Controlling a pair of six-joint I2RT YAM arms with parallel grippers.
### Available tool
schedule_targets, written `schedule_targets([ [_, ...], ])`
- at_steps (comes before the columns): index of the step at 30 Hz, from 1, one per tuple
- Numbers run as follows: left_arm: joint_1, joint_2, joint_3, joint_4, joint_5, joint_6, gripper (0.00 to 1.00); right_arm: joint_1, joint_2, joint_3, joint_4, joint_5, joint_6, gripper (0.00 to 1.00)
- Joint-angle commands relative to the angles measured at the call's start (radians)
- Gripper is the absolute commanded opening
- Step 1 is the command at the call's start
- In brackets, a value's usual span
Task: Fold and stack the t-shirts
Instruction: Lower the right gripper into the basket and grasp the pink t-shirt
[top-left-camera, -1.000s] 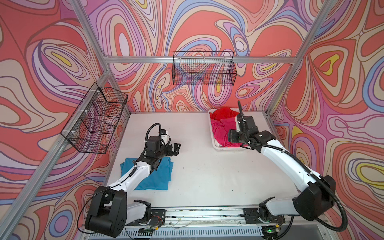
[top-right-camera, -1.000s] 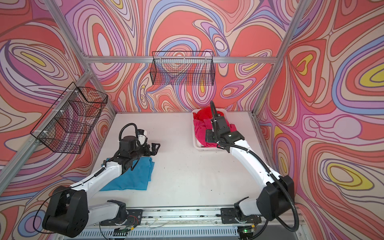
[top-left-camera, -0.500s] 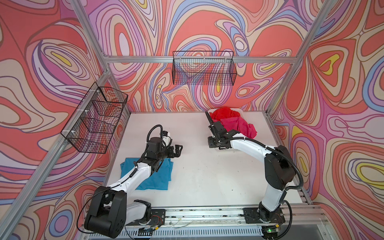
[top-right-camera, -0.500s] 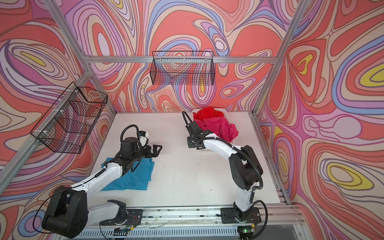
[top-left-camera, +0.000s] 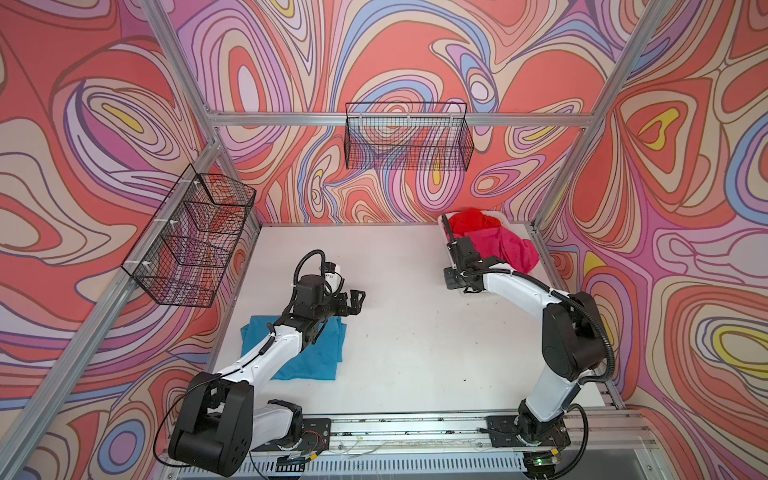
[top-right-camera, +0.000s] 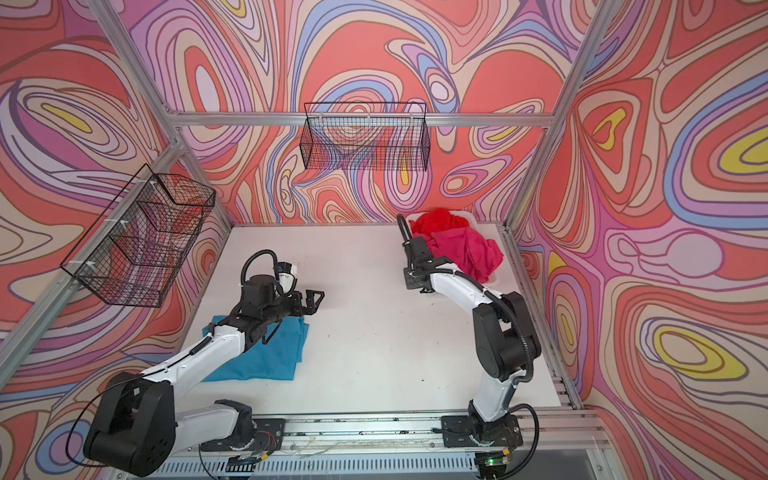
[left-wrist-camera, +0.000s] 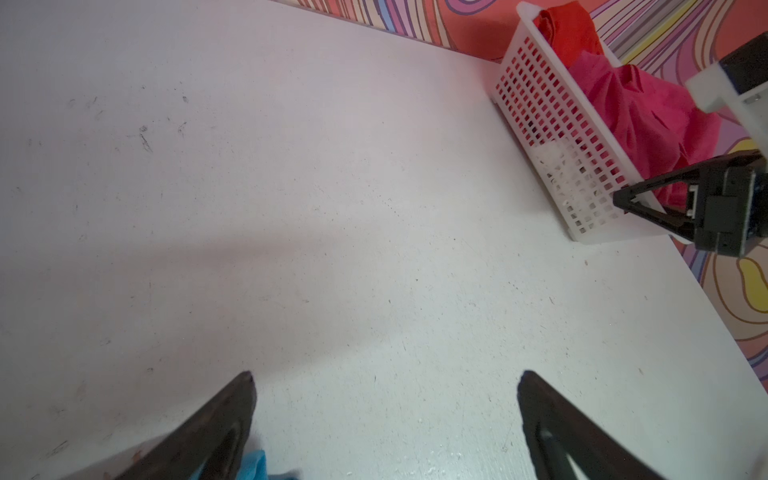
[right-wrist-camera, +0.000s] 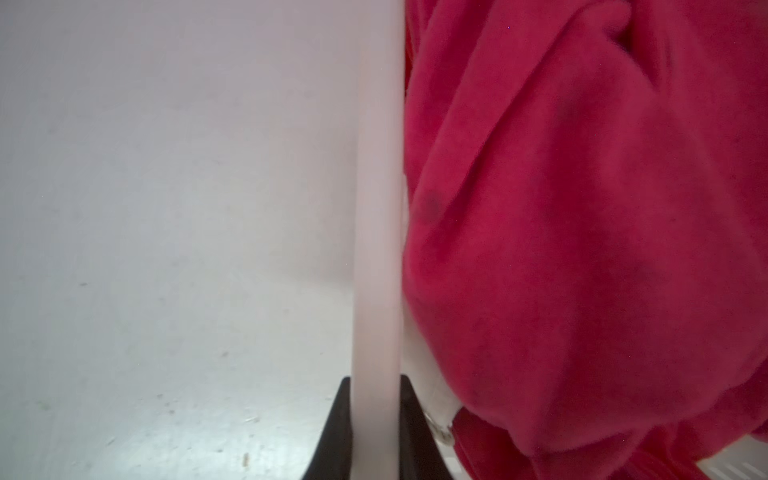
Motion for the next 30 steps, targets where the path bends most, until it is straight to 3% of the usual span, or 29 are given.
schedule_targets([
  [1,-0.003,0.011,-0.007,0.020,0.018,-0.011,1.00,-0.078,-0.041,-0.028,0.018,0.028,-0.106,0.00],
  [5,-0.003,0.014,-0.006,0.020,0.020,-0.011,1.00,-0.159,-0.036,-0.020,0.021,0.007,-0.193,0.00],
  [9,-0.003,0.008,-0.007,0.014,0.015,-0.009,1.00,-0.173,-0.028,-0.014,-0.006,0.041,-0.253,0.00],
  [15,-0.005,0.008,-0.009,0.014,0.013,-0.011,1.00,-0.199,-0.052,-0.064,0.001,0.141,-0.280,0.00],
  [19,-0.005,0.019,-0.006,0.018,0.018,-0.011,1.00,-0.223,-0.059,-0.052,-0.002,0.130,-0.274,0.00],
  [20,-0.005,0.023,-0.006,0.019,0.019,-0.011,1.00,-0.222,-0.056,-0.038,-0.015,0.127,-0.267,0.06],
  [24,-0.005,0.018,-0.005,0.011,0.020,-0.010,1.00,-0.222,-0.072,0.060,-0.122,0.079,-0.208,0.48],
  [30,-0.013,-0.013,-0.018,-0.002,-0.004,-0.004,1.00,-0.255,-0.124,0.188,-0.220,0.077,-0.123,0.77],
])
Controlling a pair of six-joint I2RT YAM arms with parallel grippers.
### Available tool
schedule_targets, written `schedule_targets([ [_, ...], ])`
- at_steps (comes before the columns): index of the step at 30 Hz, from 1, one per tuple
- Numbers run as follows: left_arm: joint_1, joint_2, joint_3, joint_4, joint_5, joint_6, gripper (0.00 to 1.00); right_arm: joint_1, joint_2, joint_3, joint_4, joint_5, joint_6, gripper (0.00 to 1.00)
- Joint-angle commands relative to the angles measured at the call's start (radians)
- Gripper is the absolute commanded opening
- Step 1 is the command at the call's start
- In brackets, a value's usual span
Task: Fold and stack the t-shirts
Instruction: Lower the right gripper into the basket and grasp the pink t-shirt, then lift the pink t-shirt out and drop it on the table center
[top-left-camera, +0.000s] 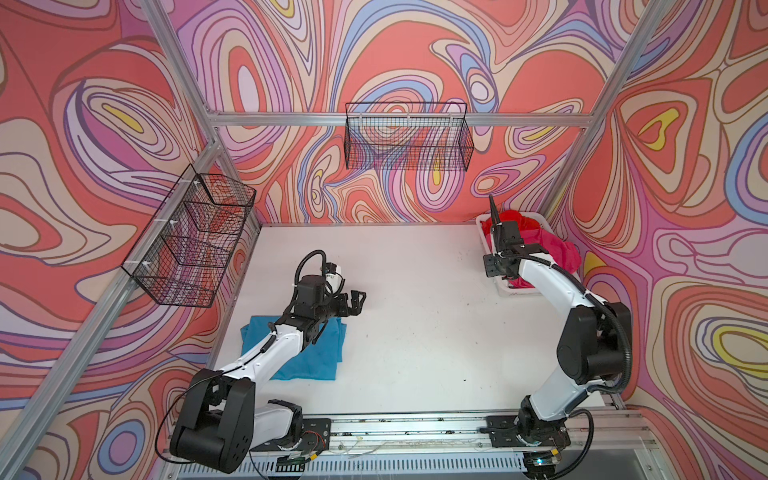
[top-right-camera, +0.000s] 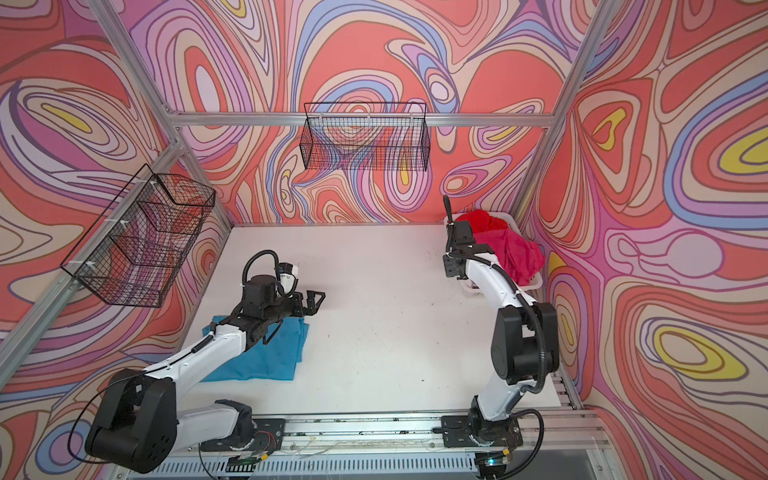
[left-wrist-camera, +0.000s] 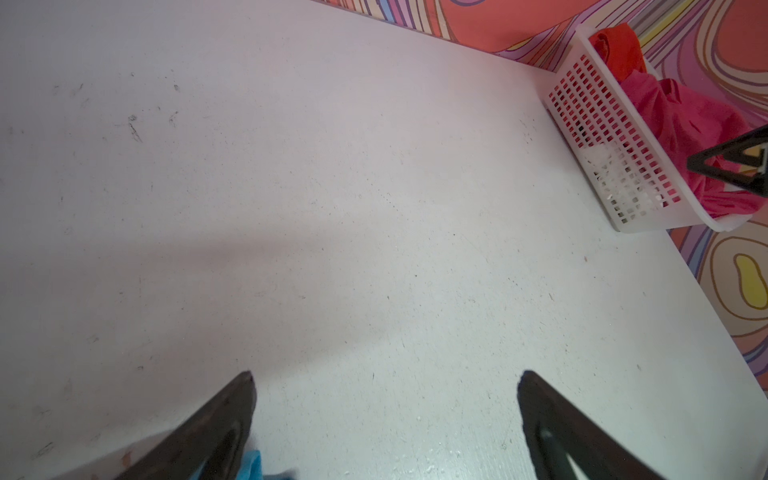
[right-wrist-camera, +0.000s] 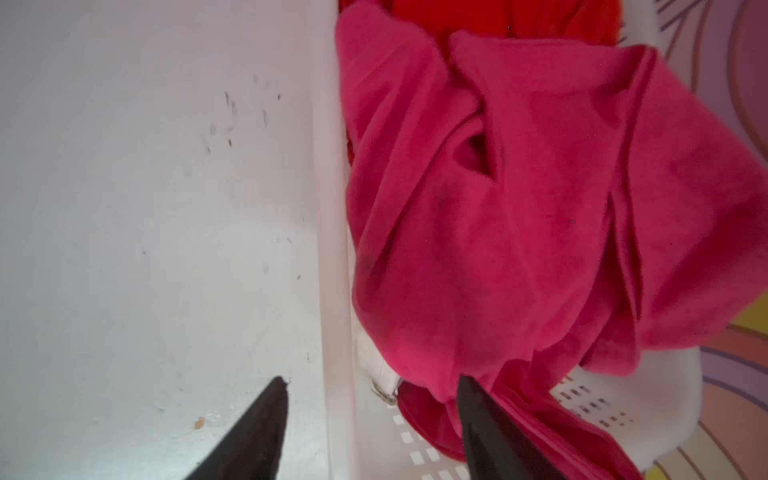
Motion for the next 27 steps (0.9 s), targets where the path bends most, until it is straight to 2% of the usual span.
schedule_targets([
  [1,-0.016,-0.026,-0.017,-0.004,-0.014,-0.001,1.00,-0.049,-0.040,0.062,-0.067,0.003,0.066,0.81],
  [5,-0.024,-0.015,-0.018,0.000,-0.020,0.001,1.00,-0.132,0.033,0.089,-0.046,-0.029,0.110,0.86],
  [10,-0.027,-0.002,-0.014,0.005,-0.020,0.000,1.00,-0.204,0.151,0.089,0.028,-0.079,0.133,0.85],
  [12,-0.027,0.000,-0.015,0.007,-0.020,-0.002,1.00,-0.225,0.199,0.094,0.038,-0.121,0.140,0.76],
  [13,-0.029,0.000,-0.016,0.006,-0.021,-0.002,1.00,-0.233,0.218,0.099,0.038,-0.148,0.146,0.66],
  [14,-0.030,-0.002,-0.016,0.005,-0.024,-0.002,1.00,-0.238,0.227,0.103,0.038,-0.173,0.152,0.51],
  [17,-0.032,-0.009,-0.016,-0.001,-0.031,0.001,1.00,-0.240,0.203,0.113,0.041,-0.214,0.175,0.15],
  [19,-0.032,-0.013,-0.015,-0.003,-0.033,0.004,1.00,-0.240,0.152,0.126,0.039,-0.224,0.185,0.02],
  [23,-0.035,-0.020,-0.008,-0.015,-0.038,0.010,1.00,-0.237,-0.007,0.166,0.031,-0.267,0.209,0.00],
  [27,-0.036,-0.021,-0.006,-0.013,-0.037,0.012,1.00,-0.230,-0.096,0.261,-0.025,-0.348,0.211,0.00],
])
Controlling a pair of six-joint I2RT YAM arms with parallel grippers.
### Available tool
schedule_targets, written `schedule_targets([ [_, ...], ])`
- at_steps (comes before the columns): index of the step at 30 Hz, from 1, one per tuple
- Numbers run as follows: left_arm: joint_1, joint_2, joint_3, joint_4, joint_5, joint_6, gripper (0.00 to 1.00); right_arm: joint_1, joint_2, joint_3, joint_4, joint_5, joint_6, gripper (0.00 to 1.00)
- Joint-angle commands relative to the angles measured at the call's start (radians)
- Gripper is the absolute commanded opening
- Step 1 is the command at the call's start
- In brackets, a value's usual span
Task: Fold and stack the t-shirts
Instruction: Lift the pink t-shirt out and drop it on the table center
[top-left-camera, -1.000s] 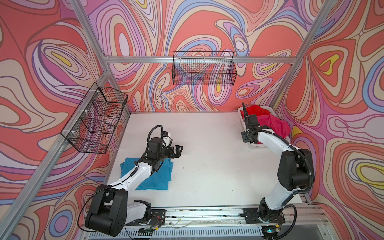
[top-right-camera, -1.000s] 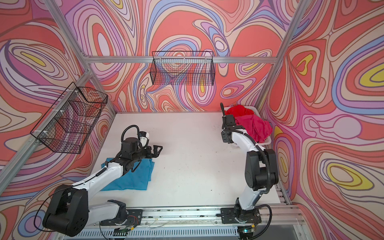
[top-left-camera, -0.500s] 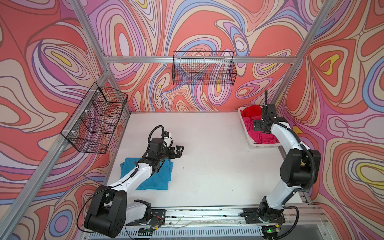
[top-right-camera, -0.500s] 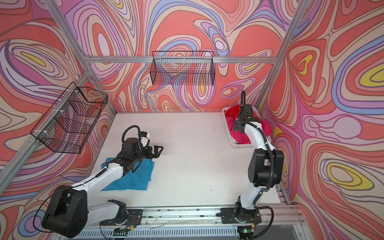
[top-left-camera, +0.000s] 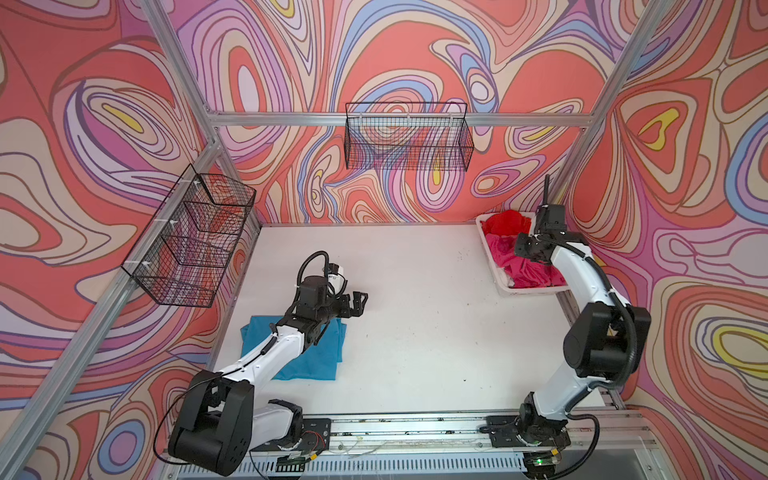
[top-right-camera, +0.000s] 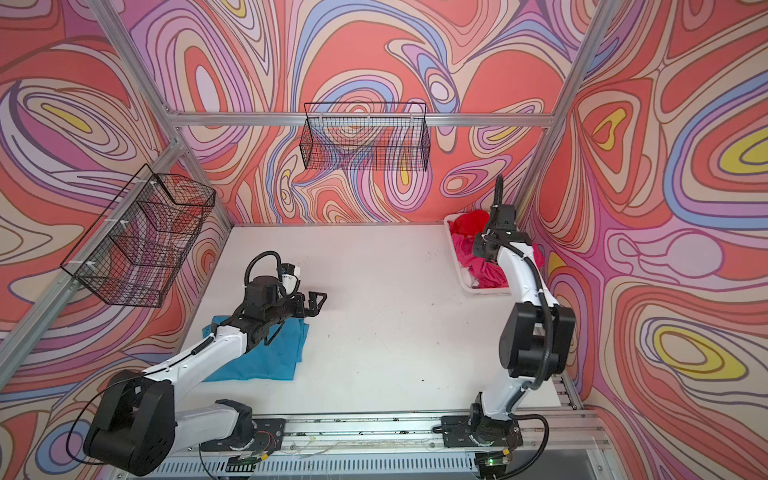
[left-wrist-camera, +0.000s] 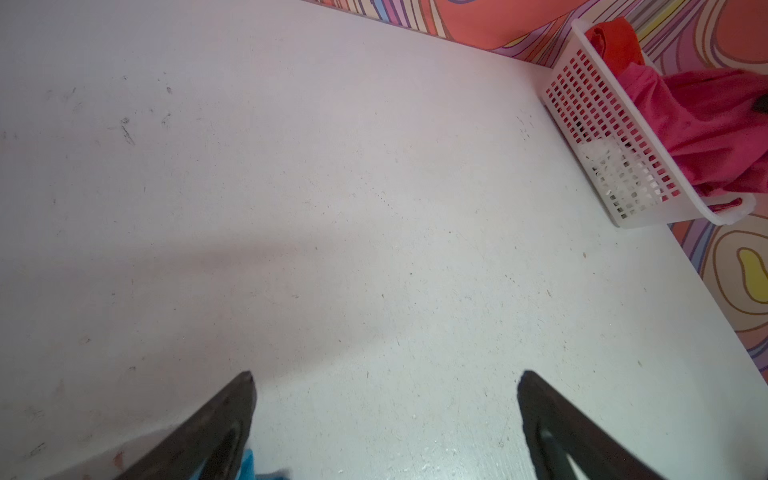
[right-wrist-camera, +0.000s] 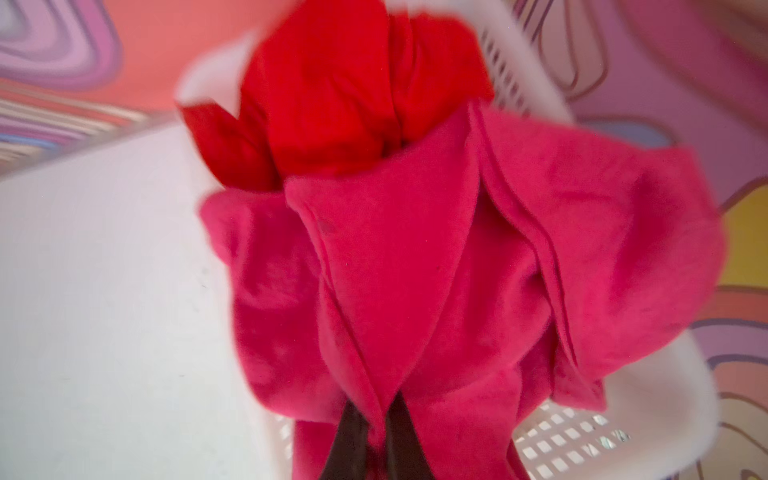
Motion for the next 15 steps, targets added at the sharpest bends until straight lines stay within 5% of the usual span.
schedule_targets([
  [1,-0.012,-0.013,-0.002,-0.011,-0.010,0.011,1.00,0.017,-0.101,0.109,-0.034,-0.100,0.011,0.00],
  [15,-0.016,-0.037,0.000,-0.027,-0.027,0.020,1.00,0.296,-0.117,0.592,-0.114,-0.246,-0.019,0.00],
])
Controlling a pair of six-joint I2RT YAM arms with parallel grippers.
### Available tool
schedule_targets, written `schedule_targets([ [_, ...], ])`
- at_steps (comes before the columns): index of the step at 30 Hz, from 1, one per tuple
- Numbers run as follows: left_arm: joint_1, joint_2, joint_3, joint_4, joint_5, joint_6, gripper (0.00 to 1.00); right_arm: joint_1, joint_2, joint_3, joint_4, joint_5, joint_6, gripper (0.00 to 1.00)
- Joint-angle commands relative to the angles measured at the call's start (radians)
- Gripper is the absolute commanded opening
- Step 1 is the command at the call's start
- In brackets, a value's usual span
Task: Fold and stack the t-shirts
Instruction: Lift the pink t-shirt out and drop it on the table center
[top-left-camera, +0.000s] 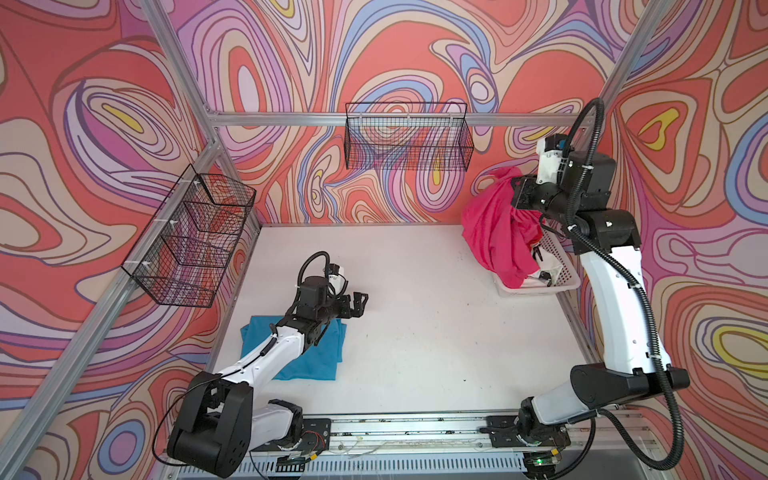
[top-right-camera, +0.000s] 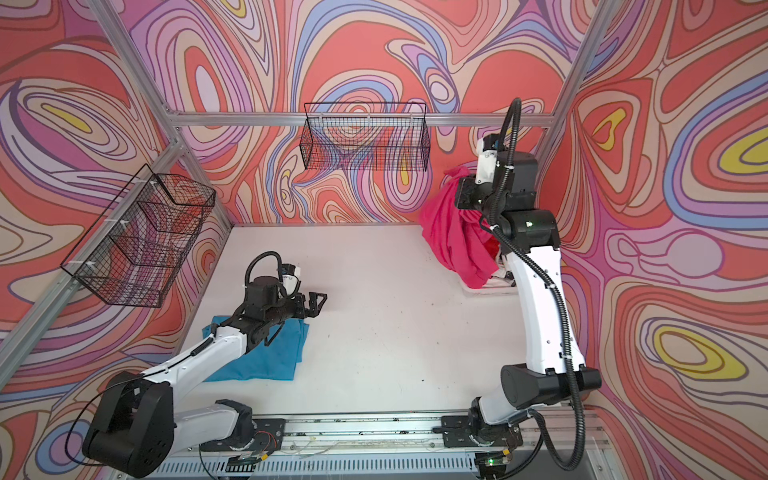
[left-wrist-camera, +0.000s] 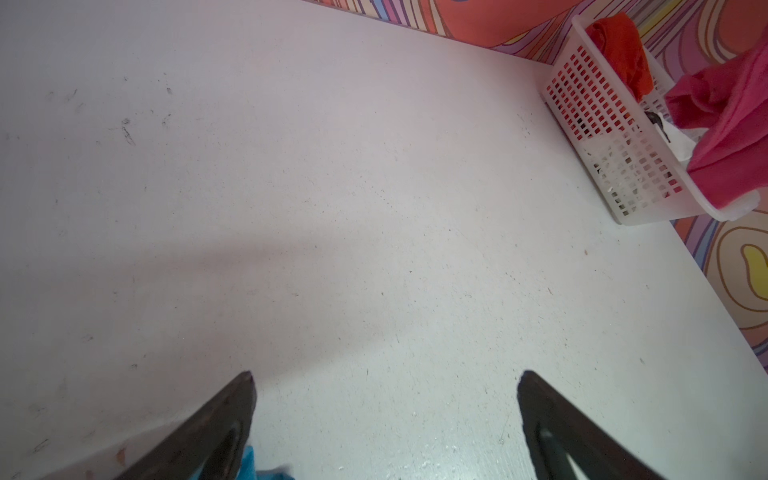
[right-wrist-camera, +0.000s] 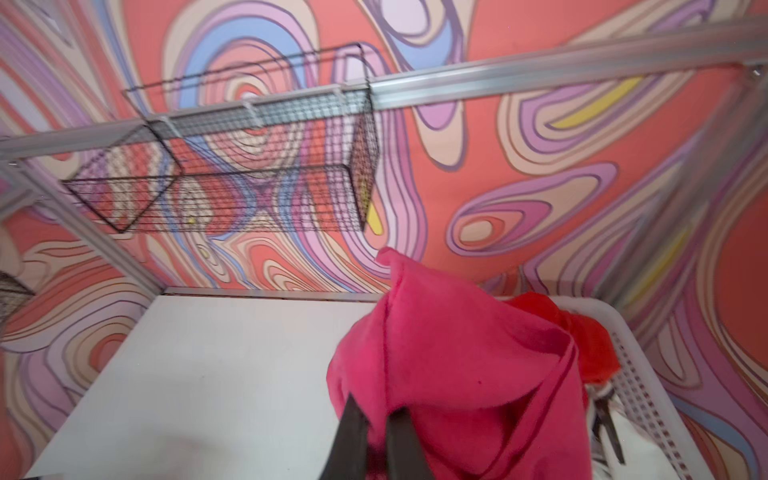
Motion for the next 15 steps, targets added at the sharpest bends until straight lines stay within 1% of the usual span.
schedule_targets([
  [1,-0.009,-0.027,-0.002,-0.016,-0.018,0.012,1.00,0.051,0.008,0.102,0.003,-0.077,-0.011,0.00],
  [5,-0.009,-0.037,-0.005,-0.017,-0.033,0.010,1.00,0.102,0.006,0.146,0.035,-0.158,0.009,0.00],
  [9,-0.009,-0.052,-0.006,-0.025,-0.059,0.006,1.00,0.114,0.001,0.095,0.079,-0.301,0.076,0.00],
  [10,-0.009,-0.061,-0.006,-0.032,-0.069,0.004,1.00,0.115,-0.006,0.063,0.084,-0.328,0.091,0.00],
  [12,-0.009,-0.084,-0.007,-0.050,-0.091,0.004,1.00,0.115,-0.029,-0.020,0.079,-0.345,0.099,0.00],
  [15,-0.009,-0.127,-0.015,-0.076,-0.122,0.004,1.00,0.115,-0.078,-0.220,0.053,-0.339,0.102,0.00],
])
